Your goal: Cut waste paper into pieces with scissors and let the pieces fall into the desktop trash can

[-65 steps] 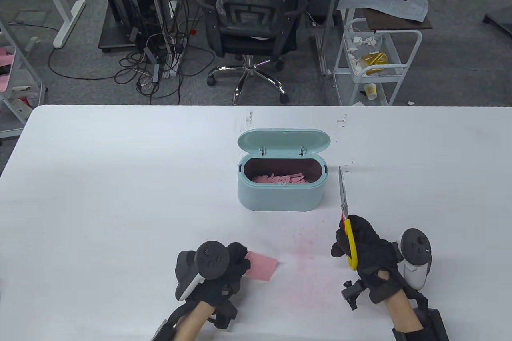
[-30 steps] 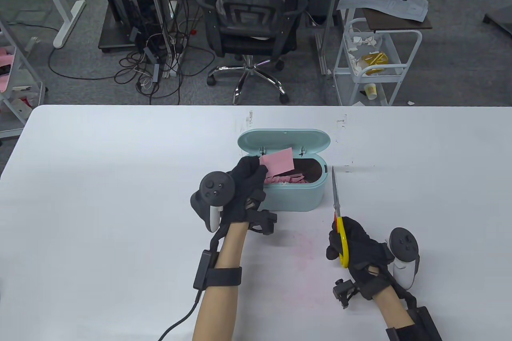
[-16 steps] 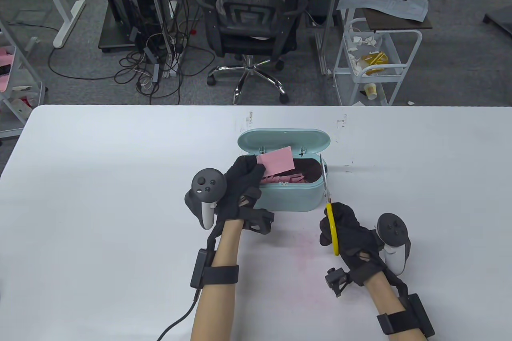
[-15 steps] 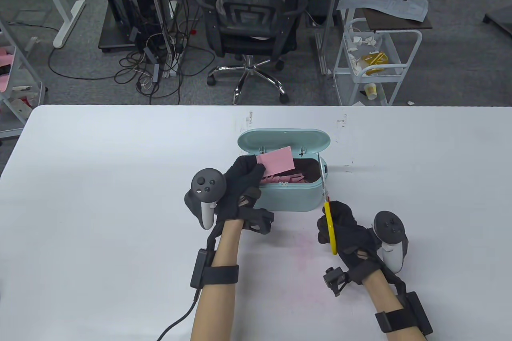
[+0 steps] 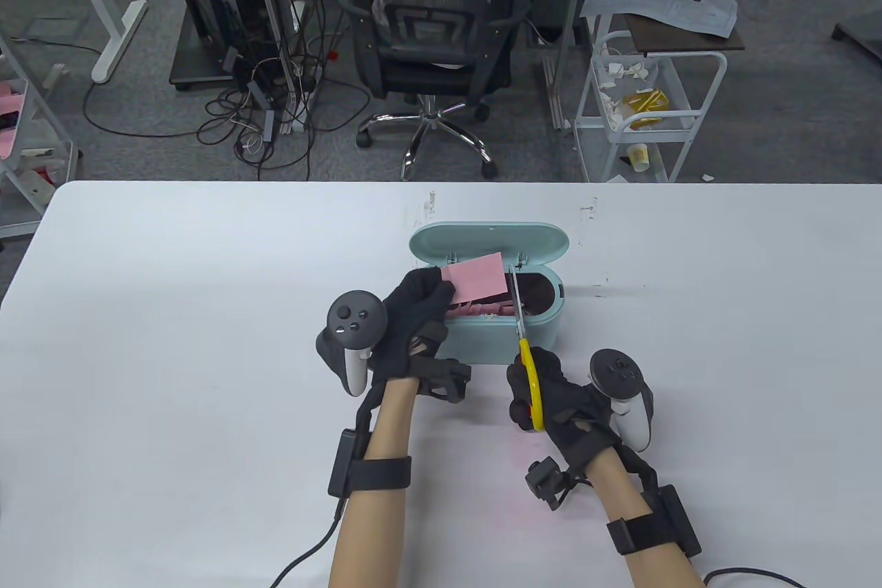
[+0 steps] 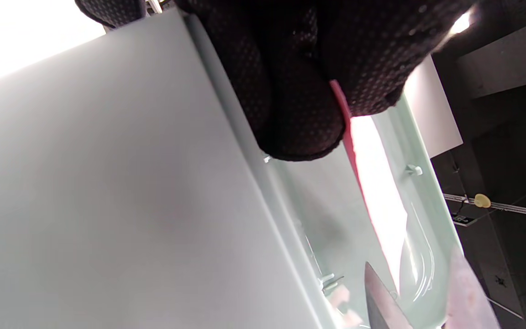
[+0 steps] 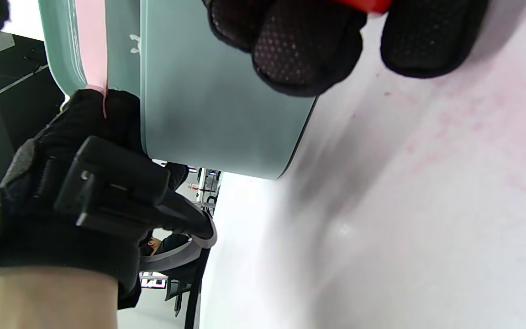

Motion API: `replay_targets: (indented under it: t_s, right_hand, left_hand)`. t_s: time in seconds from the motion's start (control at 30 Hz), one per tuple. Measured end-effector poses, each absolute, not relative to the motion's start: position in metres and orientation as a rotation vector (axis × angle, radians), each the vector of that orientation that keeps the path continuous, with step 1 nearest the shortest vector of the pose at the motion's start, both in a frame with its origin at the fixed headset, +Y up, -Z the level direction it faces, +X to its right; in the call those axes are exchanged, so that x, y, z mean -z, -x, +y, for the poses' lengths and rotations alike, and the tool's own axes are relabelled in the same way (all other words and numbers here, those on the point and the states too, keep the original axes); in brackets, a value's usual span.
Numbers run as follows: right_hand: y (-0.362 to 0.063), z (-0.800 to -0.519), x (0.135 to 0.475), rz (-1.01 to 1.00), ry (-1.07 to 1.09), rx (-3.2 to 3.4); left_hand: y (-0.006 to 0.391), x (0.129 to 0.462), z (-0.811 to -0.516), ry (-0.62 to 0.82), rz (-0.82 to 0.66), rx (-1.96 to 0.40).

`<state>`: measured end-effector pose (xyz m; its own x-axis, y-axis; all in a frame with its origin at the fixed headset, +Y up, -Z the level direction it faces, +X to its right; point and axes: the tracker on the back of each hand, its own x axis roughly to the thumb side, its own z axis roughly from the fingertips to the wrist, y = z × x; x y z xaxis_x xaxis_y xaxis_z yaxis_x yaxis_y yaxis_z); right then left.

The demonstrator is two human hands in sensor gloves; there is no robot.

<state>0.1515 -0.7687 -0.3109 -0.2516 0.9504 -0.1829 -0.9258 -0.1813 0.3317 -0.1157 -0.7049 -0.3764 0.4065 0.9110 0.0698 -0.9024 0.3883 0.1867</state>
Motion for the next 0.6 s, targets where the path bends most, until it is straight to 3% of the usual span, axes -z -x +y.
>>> replay_targets:
  t_s: [0.6]
  right_hand:
    - [-0.143, -0.764, 0.325, 0.330, -0.073, -1.788]
  left_hand:
    - [0.117, 0.377, -0.706, -0.208, 0.039, -1.149]
